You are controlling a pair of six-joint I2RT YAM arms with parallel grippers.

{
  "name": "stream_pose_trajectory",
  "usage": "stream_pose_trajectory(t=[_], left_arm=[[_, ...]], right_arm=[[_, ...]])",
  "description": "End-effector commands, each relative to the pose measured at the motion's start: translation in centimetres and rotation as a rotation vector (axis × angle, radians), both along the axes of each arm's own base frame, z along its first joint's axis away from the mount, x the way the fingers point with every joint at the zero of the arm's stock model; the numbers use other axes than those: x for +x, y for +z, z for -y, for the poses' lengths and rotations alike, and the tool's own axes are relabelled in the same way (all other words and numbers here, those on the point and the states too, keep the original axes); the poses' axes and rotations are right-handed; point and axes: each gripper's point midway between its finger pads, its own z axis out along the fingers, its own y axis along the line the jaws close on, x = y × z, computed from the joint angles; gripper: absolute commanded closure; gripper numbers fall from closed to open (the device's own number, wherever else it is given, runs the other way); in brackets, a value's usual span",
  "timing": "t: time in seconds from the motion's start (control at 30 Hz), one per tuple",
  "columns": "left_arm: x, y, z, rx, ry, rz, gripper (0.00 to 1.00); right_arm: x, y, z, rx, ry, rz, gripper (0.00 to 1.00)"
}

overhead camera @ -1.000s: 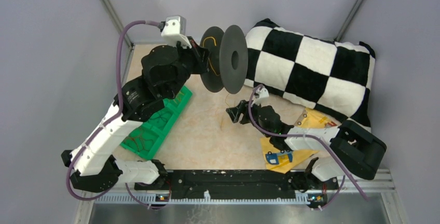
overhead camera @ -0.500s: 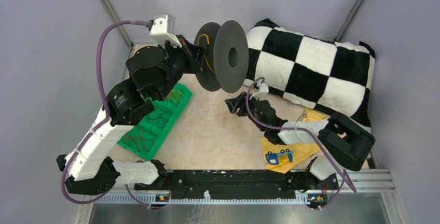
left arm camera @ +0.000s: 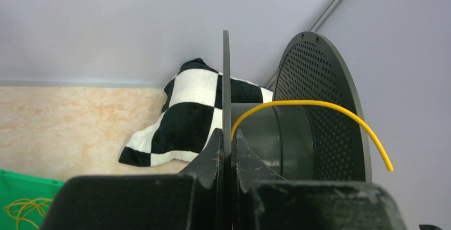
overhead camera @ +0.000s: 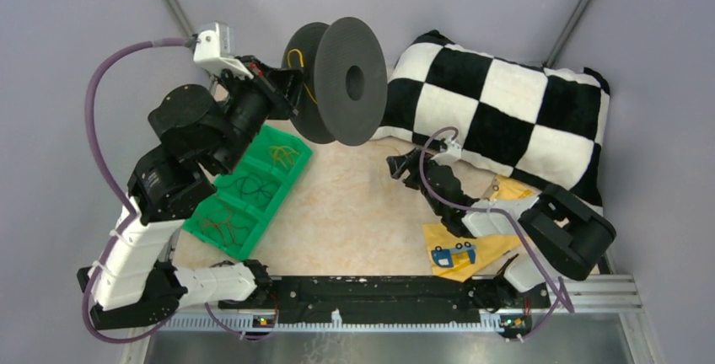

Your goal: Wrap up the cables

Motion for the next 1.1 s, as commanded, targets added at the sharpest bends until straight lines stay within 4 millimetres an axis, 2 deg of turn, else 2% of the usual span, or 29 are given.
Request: stream_pose_trajectory(t=[0.0, 0.2, 0.4, 0.53, 0.7, 0.9, 1.0, 1.07], left_arm=[[-1.5, 5.5, -3.1, -0.143, 0.041, 0.127, 1.0], [-1.4, 5.4, -3.1, -0.138, 0.046, 0.131, 1.0], [-1.6, 6.3, -4.0, -0.146, 0.072, 0.159, 1.0], [-1.7, 6.9, -5.3, -0.148, 0.118, 0.182, 1.0], [-0.6, 6.5, -6.9, -0.093, 0.236, 0.204, 1.0], [0.4, 5.3, -6.1, -0.047, 0.251, 0.188, 1.0], [1.0, 4.7, -6.3, 0.004, 0.293, 0.188, 1.0], [2.0, 3.5, -6.4, 0.065, 0.355, 0.172, 1.0]], right_arm=[[0.7, 2.3, 3.5, 0.064, -0.113, 0.042, 0.23], [1.0, 1.3, 8.9, -0.002, -0.25, -0.02, 0.13], [0.7, 0.8, 13.0, -0.123, -0.354, -0.085, 0.07], [0.3, 0.6, 15.2, -0.163, -0.396, -0.122, 0.05], [-1.6, 0.5, 15.4, -0.218, -0.315, -0.134, 0.06], [-4.4, 0.3, 15.7, -0.254, -0.235, -0.169, 0.07], [-5.7, 0.5, 16.1, -0.301, -0.2, -0.192, 0.06], [-6.6, 0.7, 15.2, -0.301, -0.119, -0.195, 0.07]])
